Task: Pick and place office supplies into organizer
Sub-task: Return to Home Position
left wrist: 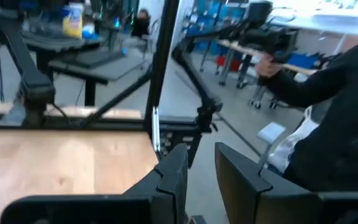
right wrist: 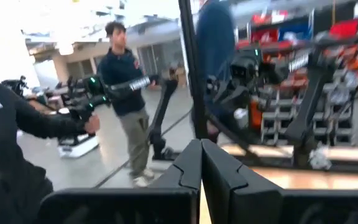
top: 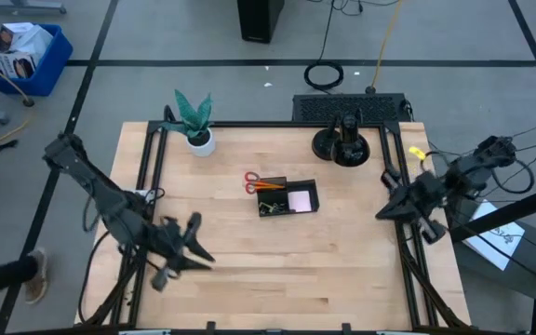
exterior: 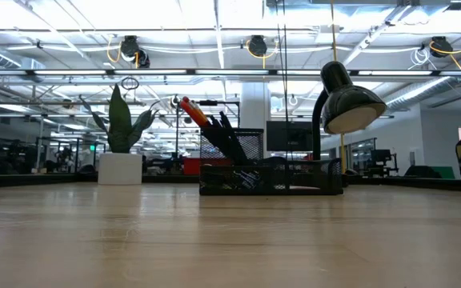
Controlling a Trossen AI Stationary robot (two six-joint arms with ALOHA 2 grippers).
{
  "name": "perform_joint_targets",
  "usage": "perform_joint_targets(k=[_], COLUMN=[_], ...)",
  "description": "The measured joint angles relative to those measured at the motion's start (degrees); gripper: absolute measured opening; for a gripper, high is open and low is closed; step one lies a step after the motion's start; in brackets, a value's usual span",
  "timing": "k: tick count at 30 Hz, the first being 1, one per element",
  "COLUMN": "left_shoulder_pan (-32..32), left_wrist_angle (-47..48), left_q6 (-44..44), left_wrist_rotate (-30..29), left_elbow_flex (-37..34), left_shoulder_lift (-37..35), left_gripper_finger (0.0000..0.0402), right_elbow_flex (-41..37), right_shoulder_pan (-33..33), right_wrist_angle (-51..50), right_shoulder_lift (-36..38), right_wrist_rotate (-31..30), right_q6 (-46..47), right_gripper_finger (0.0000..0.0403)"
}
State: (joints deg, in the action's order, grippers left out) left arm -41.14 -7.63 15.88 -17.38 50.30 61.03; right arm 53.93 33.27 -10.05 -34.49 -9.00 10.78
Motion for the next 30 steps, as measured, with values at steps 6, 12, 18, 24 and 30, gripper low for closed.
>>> perform_joint_targets(k=[6,12,18,24,30], left_shoulder_pan=[2.08,2.60,2.55,2.55,2.55], left_wrist_angle=[8.18,16.90,20.71,15.16,3.29], left_q6=[-1.18,-4.35,-2.94,-2.52,-4.23], left_wrist_rotate=[0.94,0.99,3.91,4.18,4.45], left_elbow_flex=[-4.85,-4.94,-4.92,-10.64,-23.96], left_shoulder_lift=[-13.36,-22.83,-25.48,-26.91,-37.16], left_gripper_finger=[0.0086,0.0086,0.0086,0.0086,0.0086], right_elbow_flex=[0.00,0.00,-0.91,-8.71,-16.21], right_shoulder_pan=[-0.40,-0.40,-0.42,-0.44,-0.45], right_wrist_angle=[-3.33,-6.91,-8.18,-4.38,4.53], right_shoulder_lift=[5.26,7.85,7.87,9.87,18.22], right_wrist_rotate=[0.08,-0.12,-0.47,-3.02,-2.64], right_q6=[-3.18,-6.52,-1.99,1.70,-1.02], right_gripper_finger=[0.0004,0.0002,0.0001,0.0003,0.0002])
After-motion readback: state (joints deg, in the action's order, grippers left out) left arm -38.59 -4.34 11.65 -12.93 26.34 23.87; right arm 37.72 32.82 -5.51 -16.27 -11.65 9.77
